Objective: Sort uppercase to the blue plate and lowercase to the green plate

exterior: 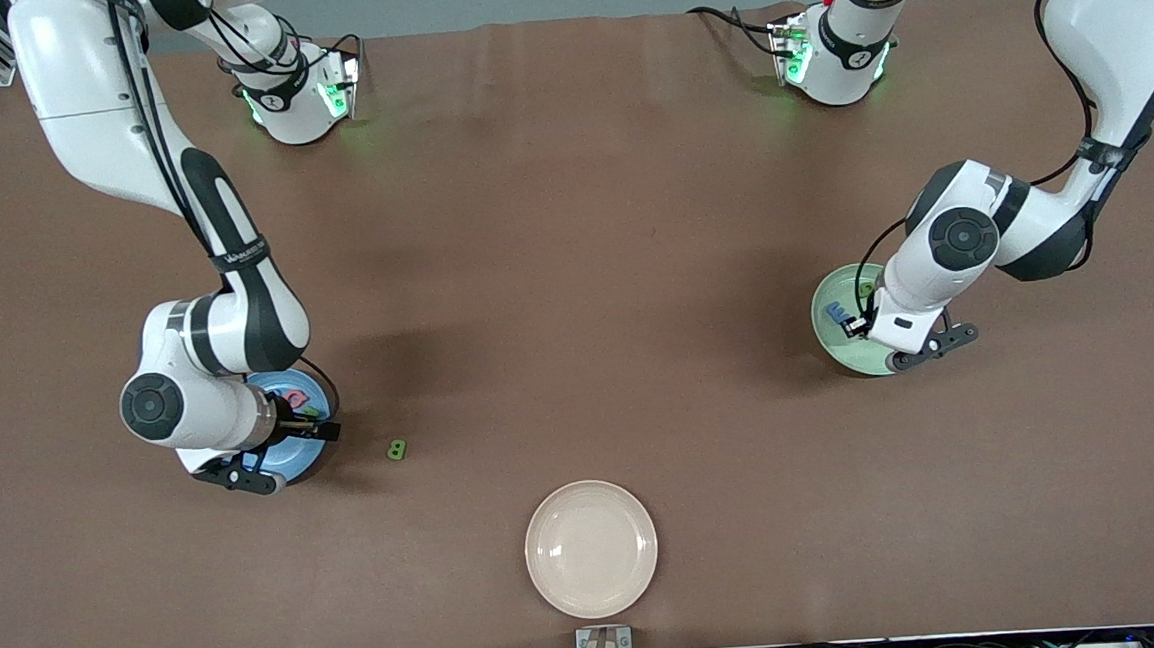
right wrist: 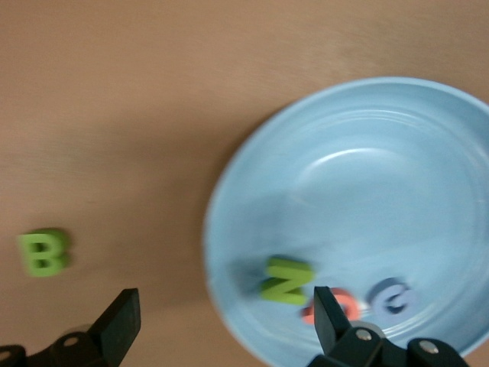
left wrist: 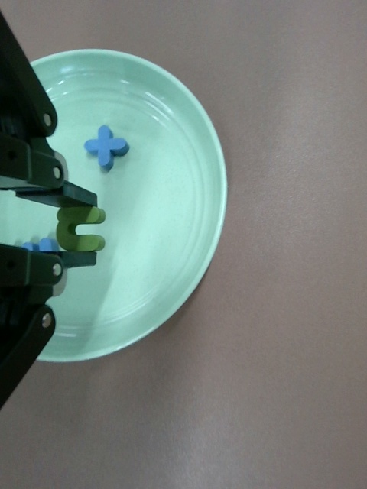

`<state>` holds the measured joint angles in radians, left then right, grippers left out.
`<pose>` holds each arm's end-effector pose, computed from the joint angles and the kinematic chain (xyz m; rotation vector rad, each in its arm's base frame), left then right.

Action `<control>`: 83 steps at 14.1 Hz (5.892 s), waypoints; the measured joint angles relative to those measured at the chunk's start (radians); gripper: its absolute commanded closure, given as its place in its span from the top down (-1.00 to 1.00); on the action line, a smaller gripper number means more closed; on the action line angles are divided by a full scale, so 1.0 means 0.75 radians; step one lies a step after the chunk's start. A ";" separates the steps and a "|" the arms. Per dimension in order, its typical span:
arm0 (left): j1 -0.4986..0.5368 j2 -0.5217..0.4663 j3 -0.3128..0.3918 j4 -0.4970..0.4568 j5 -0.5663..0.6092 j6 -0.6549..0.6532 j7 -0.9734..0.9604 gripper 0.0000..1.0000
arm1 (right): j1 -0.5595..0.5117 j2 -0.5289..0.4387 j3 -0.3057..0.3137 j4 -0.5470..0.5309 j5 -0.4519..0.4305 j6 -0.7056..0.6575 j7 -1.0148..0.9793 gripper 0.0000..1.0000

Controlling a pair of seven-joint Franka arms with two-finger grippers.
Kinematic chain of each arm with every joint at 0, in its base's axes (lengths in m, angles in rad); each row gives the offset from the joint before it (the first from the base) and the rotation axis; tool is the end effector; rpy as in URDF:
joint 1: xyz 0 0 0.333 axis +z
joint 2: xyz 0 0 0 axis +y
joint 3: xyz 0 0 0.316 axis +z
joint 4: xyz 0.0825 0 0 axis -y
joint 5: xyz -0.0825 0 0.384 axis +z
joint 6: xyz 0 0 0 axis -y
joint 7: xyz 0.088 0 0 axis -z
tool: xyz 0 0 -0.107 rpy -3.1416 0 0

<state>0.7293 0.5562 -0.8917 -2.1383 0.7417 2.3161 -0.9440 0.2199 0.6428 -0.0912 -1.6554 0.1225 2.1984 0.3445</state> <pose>0.5499 -0.0811 0.2219 -3.0079 -0.4345 0.0228 0.6674 0.0973 0.2290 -3.0910 0.4310 0.1602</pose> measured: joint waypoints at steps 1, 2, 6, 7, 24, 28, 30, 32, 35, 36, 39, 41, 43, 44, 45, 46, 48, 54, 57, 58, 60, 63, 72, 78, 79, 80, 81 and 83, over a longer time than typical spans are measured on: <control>0.008 0.005 0.000 -0.001 0.005 0.007 0.021 -0.72 | 0.023 0.000 0.002 0.015 0.003 0.006 0.034 1.00; 0.016 0.013 0.000 -0.002 0.007 0.019 0.035 -0.72 | 0.045 0.003 0.002 0.028 0.007 0.010 0.073 1.00; 0.022 0.048 0.002 -0.003 0.035 0.044 0.045 -0.68 | 0.102 0.062 0.003 0.073 0.011 0.066 0.181 1.00; 0.022 0.057 0.004 -0.003 0.047 0.046 0.045 -0.62 | 0.111 0.089 0.003 0.076 0.011 0.119 0.191 1.00; 0.023 0.069 -0.053 0.165 0.062 -0.163 0.045 0.99 | 0.176 0.239 0.001 0.140 0.014 0.353 0.210 0.35; 0.022 0.070 -0.052 0.187 0.020 -0.163 0.071 0.98 | 0.185 0.239 0.001 0.141 0.014 0.353 0.224 0.23; 0.020 0.067 -0.052 0.225 -0.102 -0.163 0.198 0.98 | 0.193 0.239 0.002 0.143 0.014 0.352 0.249 0.18; -0.001 0.046 -0.020 0.250 -0.249 -0.163 0.346 0.98 | 0.198 0.239 0.002 0.145 0.014 0.346 0.259 0.11; -0.191 -0.042 0.217 0.278 -0.505 -0.162 0.554 0.98 | 0.198 0.239 0.001 0.155 0.014 0.317 0.260 0.02; -0.292 -0.079 0.327 0.284 -0.594 -0.162 0.618 0.98 | 0.198 0.238 0.001 0.158 0.014 0.308 0.260 -0.01; -0.613 -0.175 0.652 0.287 -0.827 -0.163 0.757 0.98 | 0.198 0.236 0.001 0.166 0.015 0.281 0.260 -0.30; -0.829 -0.215 0.862 0.287 -0.945 -0.165 0.812 0.98 | 0.198 0.234 0.000 0.171 0.015 0.260 0.260 -0.72; -1.060 -0.236 1.083 0.287 -1.033 -0.166 0.838 0.98 | 0.198 0.228 -0.002 0.174 0.015 0.229 0.260 -0.97; -1.165 -0.242 1.183 0.289 -1.052 -0.166 0.839 0.98 | 0.197 0.228 -0.003 0.175 0.017 0.224 0.260 -0.98; -1.232 -0.248 1.242 0.294 -1.057 -0.166 0.839 0.99 | 0.196 0.228 -0.003 0.176 0.018 0.220 0.261 -0.98; -1.261 -0.252 1.266 0.303 -1.057 -0.166 0.839 0.98 | 0.194 0.228 -0.004 0.178 0.019 0.212 0.261 -0.98; -1.264 -0.255 1.273 0.324 -1.057 -0.166 0.839 0.98 | 0.184 0.228 -0.012 0.198 0.019 0.142 0.261 -0.98; -1.050 -0.254 1.108 0.332 -1.052 -0.189 0.870 0.98 | 0.078 0.218 -0.027 0.383 0.015 -0.197 0.116 -0.98; -0.902 -0.254 0.967 0.336 -1.027 -0.192 0.901 0.98 | -0.031 0.207 -0.031 0.388 0.015 -0.261 -0.093 -0.97; -0.890 -0.254 0.959 0.337 -1.024 -0.193 0.917 0.98 | -0.065 0.207 -0.031 0.388 0.015 -0.273 -0.150 -0.97; -0.889 -0.255 0.958 0.337 -1.024 -0.194 0.950 0.98 | -0.108 0.207 -0.031 0.381 0.015 -0.282 -0.220 -0.96; -0.887 -0.288 0.958 0.336 -1.024 -0.205 1.002 0.99 | -0.125 0.208 -0.031 0.347 -0.008 -0.282 -0.263 -0.96; -0.845 -0.625 0.952 0.338 -1.024 -0.537 1.068 0.99 | -0.129 0.162 -0.032 0.149 -0.031 -0.147 -0.265 -0.96; -0.820 -0.835 0.956 0.354 -1.024 -0.668 1.091 0.99 | -0.131 0.141 -0.032 0.098 -0.031 -0.119 -0.266 -0.59; -0.799 -0.849 0.957 0.377 -1.024 -0.708 1.124 0.99 | -0.132 0.136 -0.032 0.092 -0.031 -0.119 -0.266 0.31; -0.781 -0.858 0.959 0.411 -1.024 -0.758 1.160 0.99 | -0.134 0.131 -0.032 0.087 -0.031 -0.119 -0.266 0.99; -0.767 -0.862 0.961 0.455 -1.024 -0.811 1.189 0.99 | -0.135 0.129 -0.032 0.085 -0.032 -0.119 -0.266 1.00; -0.736 -0.865 0.965 0.552 -1.024 -0.896 1.227 0.99 | -0.136 0.124 -0.033 0.086 -0.032 -0.119 -0.266 1.00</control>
<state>0.1773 -0.0924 -0.1679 -1.7245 -0.0264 1.6438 -0.0234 0.1176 0.7361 -0.1157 -1.5910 0.0987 2.1088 0.1450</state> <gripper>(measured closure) 0.000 0.476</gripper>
